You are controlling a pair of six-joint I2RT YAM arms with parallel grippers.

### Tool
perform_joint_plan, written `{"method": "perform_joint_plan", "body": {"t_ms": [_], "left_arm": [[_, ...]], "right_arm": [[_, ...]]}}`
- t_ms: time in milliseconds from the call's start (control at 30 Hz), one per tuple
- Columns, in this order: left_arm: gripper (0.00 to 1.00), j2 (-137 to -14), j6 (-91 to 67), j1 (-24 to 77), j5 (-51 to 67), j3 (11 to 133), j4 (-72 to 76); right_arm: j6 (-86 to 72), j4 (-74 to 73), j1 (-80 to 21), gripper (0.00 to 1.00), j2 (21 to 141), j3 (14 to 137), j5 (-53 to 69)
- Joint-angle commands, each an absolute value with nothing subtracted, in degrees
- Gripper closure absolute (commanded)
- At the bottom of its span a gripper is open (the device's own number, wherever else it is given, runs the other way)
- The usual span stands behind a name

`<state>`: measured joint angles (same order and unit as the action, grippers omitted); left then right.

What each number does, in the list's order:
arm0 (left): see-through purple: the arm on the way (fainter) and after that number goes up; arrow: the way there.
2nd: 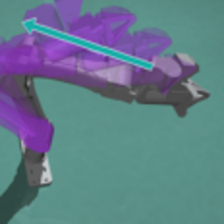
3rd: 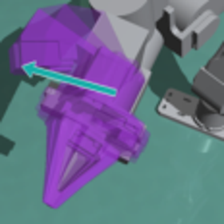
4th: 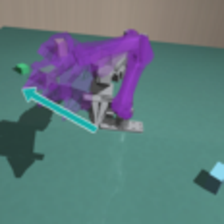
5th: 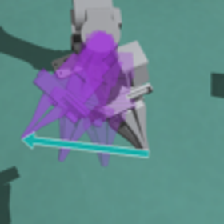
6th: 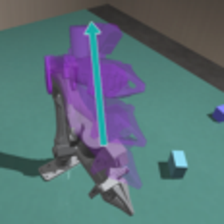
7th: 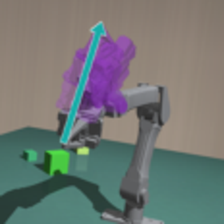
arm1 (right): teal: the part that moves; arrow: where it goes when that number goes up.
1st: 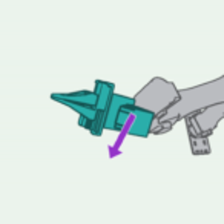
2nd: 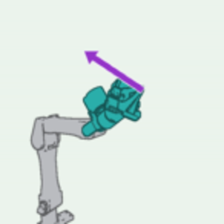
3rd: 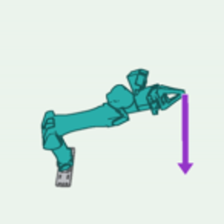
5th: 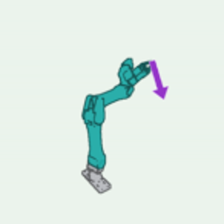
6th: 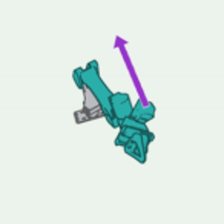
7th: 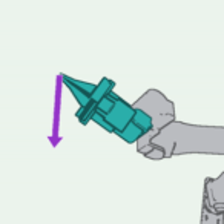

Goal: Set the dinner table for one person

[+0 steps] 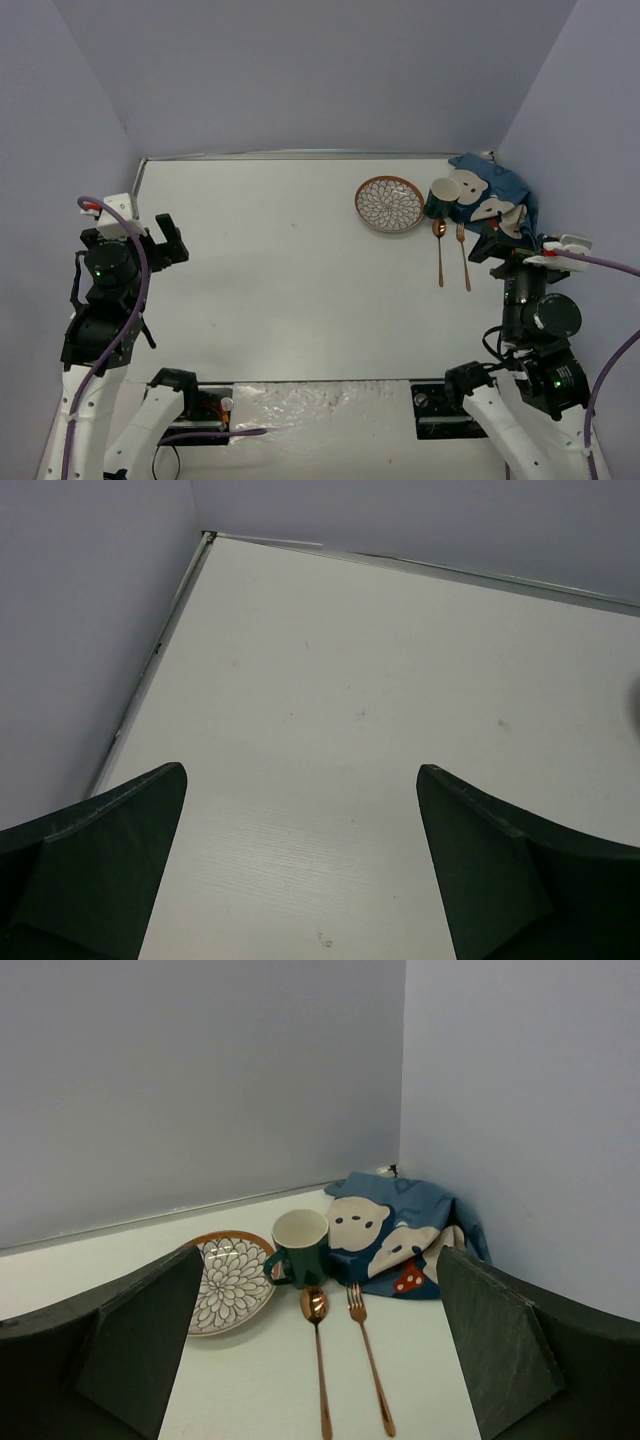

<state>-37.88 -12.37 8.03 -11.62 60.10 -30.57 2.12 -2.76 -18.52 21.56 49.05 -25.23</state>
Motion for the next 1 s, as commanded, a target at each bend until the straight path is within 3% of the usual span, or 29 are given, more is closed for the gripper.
{"method": "perform_joint_plan", "body": {"t_ms": [0, 333, 600, 867, 967], "left_arm": [[0.03, -40.85, -14.00, 8.26, -9.62, 61.32, -27.17], [0.03, -44.85, -14.80, 9.13, -8.46, 60.13, -27.08], [0.03, -42.72, -14.67, 12.04, -9.50, 54.93, -25.22], [0.03, -42.10, -13.31, 14.16, -12.52, 54.53, -26.06], [0.03, -42.43, -13.27, 14.41, -12.66, 54.49, -26.10]], "right_arm": [[-7.59, 1.23, -18.90, 0.00, 28.98, 48.69, -32.64], [-23.41, 2.25, -15.48, 0.00, 51.36, 54.83, -49.75], [-33.31, 1.14, 2.88, 0.00, 75.72, 65.81, -39.36], [-35.14, 2.64, 12.15, 0.01, 96.23, 75.84, -27.09], [-34.33, 4.78, 13.55, 0.05, 101.68, 78.15, -23.30]]}}
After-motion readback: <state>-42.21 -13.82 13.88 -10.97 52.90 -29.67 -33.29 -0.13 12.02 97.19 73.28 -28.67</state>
